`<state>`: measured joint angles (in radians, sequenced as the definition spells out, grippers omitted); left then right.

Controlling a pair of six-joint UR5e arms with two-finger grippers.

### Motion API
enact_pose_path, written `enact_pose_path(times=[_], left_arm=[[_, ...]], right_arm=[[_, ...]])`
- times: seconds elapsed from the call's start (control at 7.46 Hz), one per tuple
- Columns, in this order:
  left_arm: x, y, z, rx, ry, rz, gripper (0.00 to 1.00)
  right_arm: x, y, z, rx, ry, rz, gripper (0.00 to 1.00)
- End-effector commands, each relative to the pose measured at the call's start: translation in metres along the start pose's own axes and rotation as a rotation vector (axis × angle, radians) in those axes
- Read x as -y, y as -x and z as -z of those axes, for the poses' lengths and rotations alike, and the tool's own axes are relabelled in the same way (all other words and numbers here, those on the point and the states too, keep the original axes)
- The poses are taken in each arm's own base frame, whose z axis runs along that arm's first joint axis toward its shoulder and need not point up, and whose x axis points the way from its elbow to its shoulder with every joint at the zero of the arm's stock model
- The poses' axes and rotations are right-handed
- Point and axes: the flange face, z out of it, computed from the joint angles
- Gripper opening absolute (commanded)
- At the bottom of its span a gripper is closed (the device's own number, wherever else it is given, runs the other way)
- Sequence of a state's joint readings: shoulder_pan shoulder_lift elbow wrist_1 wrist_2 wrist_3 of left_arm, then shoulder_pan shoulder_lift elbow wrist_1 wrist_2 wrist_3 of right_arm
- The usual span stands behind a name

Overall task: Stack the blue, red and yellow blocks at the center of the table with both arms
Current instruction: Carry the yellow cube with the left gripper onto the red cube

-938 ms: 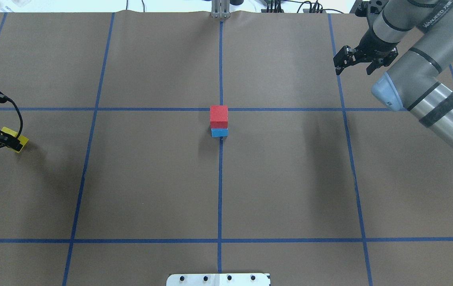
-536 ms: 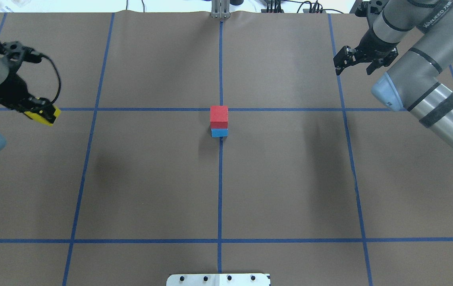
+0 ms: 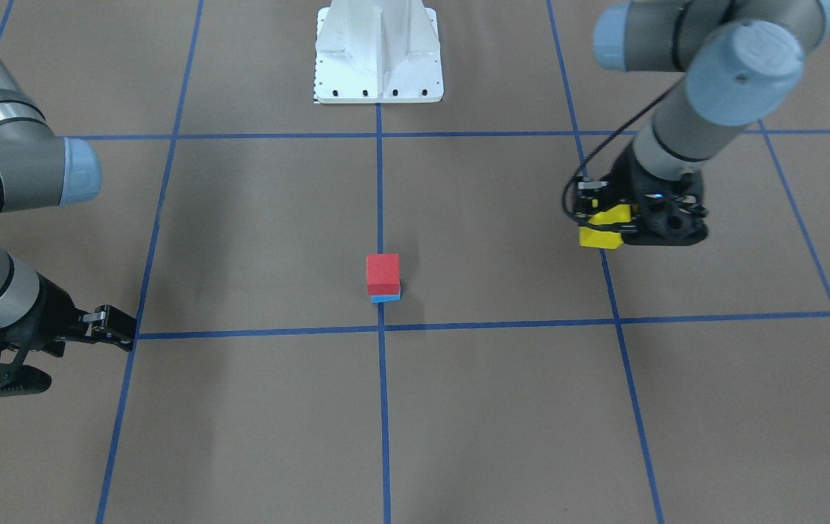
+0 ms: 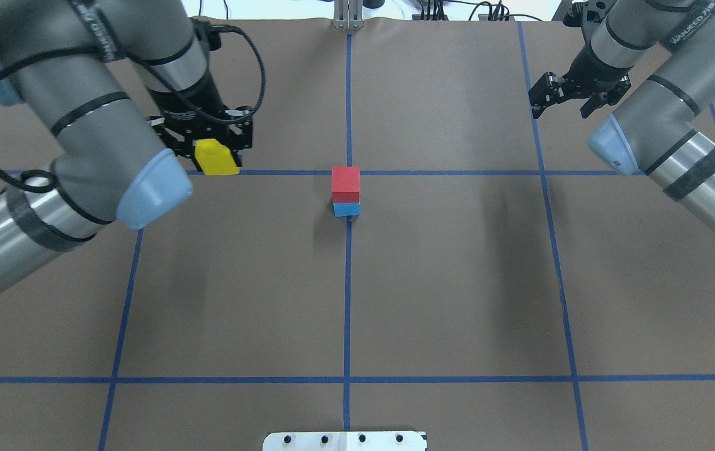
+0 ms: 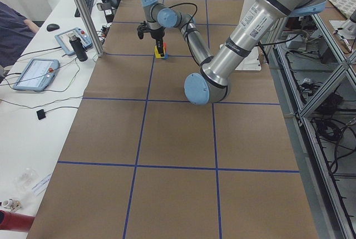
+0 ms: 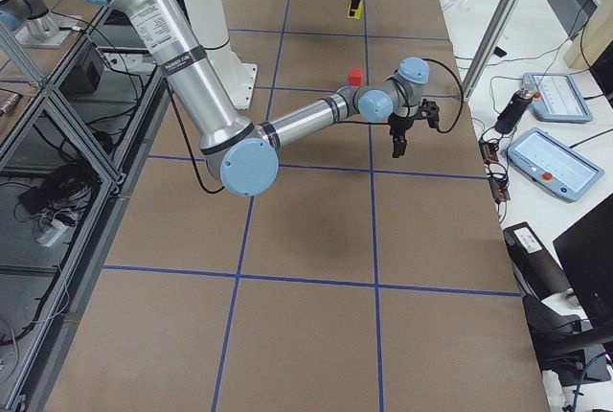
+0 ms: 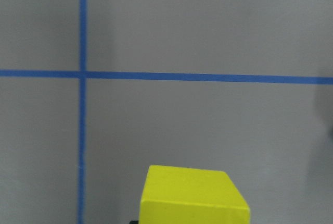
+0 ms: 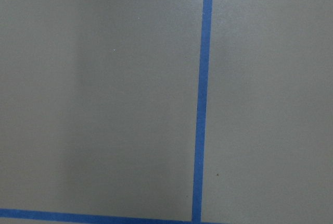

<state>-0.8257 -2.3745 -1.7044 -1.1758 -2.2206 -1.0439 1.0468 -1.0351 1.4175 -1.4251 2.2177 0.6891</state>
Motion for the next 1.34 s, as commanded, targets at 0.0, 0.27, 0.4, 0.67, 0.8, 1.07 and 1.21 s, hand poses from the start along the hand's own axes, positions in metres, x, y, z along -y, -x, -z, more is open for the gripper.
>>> enact_pose_path(times=[0.0,0.27,0.4,0.67,0.8,1.07,1.21], left_arm=[[-0.018,-0.119,0.004,-0.004,0.01,0.083,0.0],[0.008,-0.157,-0.041,-0.029,-0.005,0.043,0.0],[0.014,-0.161,-0.067,-0.025,-0.04,0.049,0.0],[0.001,-0.169,-0.082,-0.012,-0.039,0.031,0.0],[0.001,-0.169,-0.081,-0.013,-0.039,0.029,0.0],[0.003,-0.167,-0.083,-0.009,-0.04,0.027,0.0],[0.002,-0.167,-0.083,-0.007,-0.045,0.025,0.0]], right_arm=[[0.0,0.0,0.002,0.002,-0.003,0.0,0.99],[0.0,0.0,0.002,0.002,-0.003,0.0,0.99],[0.0,0.0,0.002,0.002,-0.003,-0.001,0.99],[0.0,0.0,0.002,0.002,-0.003,-0.001,0.99],[0.0,0.0,0.002,0.002,-0.001,-0.002,0.99],[0.0,-0.001,0.002,0.002,-0.001,-0.002,0.99],[0.0,-0.001,0.001,0.001,0.0,-0.003,0.99]])
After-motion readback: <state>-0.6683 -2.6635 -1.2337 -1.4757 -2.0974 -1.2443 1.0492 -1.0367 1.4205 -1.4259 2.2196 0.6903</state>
